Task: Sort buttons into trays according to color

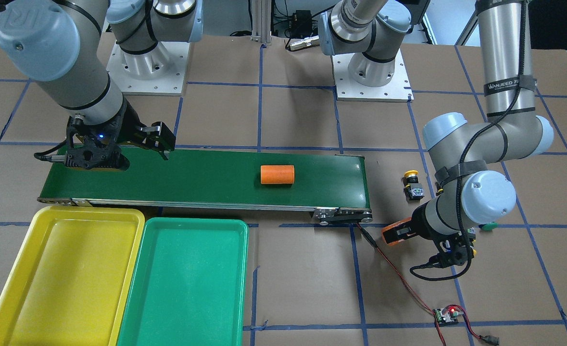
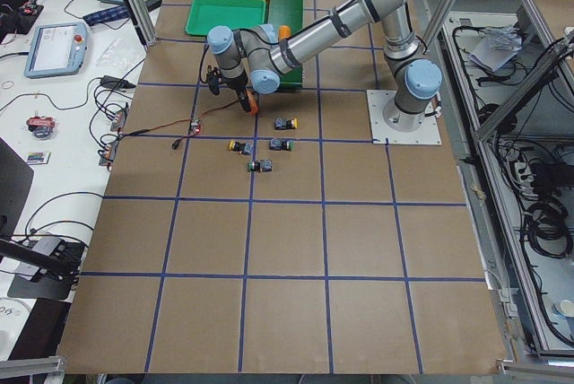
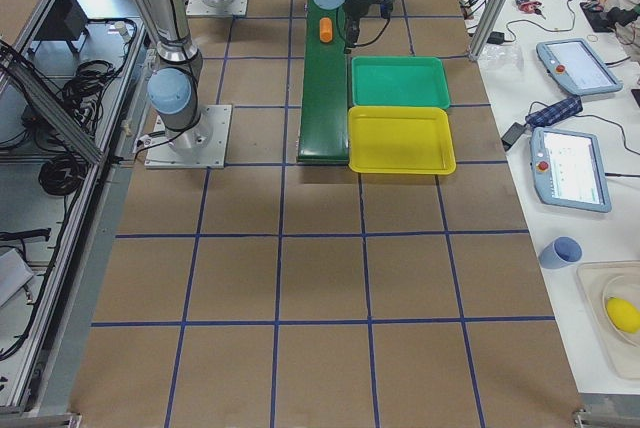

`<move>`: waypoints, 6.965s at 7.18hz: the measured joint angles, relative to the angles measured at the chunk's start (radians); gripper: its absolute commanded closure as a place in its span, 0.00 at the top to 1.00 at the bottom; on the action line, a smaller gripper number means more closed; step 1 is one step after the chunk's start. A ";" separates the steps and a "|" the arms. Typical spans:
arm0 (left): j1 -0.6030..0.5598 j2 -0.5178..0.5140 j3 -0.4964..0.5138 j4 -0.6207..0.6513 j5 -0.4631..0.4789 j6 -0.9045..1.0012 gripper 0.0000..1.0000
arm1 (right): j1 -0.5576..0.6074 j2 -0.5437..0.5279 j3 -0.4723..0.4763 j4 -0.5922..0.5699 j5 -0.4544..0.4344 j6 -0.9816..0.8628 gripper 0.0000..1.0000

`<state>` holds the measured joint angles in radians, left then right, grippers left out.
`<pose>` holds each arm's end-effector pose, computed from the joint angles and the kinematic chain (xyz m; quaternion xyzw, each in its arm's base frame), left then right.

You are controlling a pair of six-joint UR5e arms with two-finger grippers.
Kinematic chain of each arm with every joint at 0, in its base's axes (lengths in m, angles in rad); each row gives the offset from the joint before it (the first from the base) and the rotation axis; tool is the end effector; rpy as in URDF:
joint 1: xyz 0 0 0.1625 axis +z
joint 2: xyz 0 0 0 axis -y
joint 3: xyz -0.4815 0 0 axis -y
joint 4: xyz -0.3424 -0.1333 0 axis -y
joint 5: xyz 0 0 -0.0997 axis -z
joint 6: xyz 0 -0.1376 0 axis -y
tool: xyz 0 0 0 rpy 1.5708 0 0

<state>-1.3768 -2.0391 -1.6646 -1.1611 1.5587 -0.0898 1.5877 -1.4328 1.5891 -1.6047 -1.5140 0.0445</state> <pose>-0.0197 -0.5998 0.2585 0.1415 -0.9870 -0.0757 0.0100 0.1493 -0.4842 0.4376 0.0155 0.9976 0.0620 0.0265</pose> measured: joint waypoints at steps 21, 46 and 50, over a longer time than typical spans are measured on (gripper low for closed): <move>-0.224 0.322 -0.008 -0.222 0.089 0.190 1.00 | 0.001 0.000 0.006 0.004 -0.001 -0.002 1.00; -0.060 0.287 -0.161 -0.070 -0.045 0.258 0.00 | -0.001 -0.001 0.009 0.003 -0.001 0.000 1.00; -0.197 0.333 -0.286 -0.005 -0.078 0.086 0.00 | -0.002 0.000 0.009 0.005 -0.003 0.000 1.00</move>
<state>-1.5739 -1.7066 -1.9506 -1.1659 1.4804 -0.0038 1.5861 -1.4327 1.5984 -1.6000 -1.5169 0.0445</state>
